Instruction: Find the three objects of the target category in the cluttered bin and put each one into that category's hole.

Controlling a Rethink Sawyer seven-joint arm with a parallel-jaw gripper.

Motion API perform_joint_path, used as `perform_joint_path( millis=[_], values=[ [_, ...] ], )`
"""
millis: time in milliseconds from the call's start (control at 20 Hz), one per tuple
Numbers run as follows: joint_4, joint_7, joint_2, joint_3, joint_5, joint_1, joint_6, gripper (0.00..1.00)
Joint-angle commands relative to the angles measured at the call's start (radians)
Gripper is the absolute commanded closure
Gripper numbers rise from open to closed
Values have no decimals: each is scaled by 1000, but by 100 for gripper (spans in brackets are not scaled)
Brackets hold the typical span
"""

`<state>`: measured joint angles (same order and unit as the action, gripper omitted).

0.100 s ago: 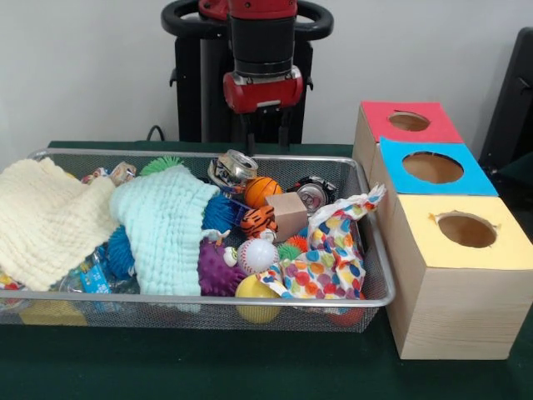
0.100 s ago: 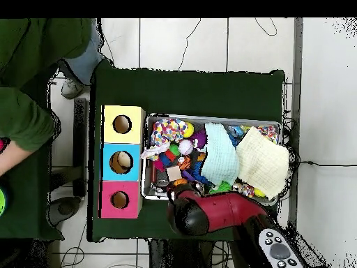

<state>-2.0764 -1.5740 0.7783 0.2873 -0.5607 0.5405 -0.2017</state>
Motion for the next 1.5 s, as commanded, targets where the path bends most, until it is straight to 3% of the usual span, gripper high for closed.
perform_joint_path(
  millis=[50, 600, 1050, 1500],
  values=[
    [79, -131, -60, -40, -36, -21, 92, 0],
    [140, -114, -45, -125, -36, -82, 115, 0],
    [245, -133, -138, -253, -32, -191, 184, 0],
    [320, -148, -258, -283, 25, -231, 203, 0]
  ],
)
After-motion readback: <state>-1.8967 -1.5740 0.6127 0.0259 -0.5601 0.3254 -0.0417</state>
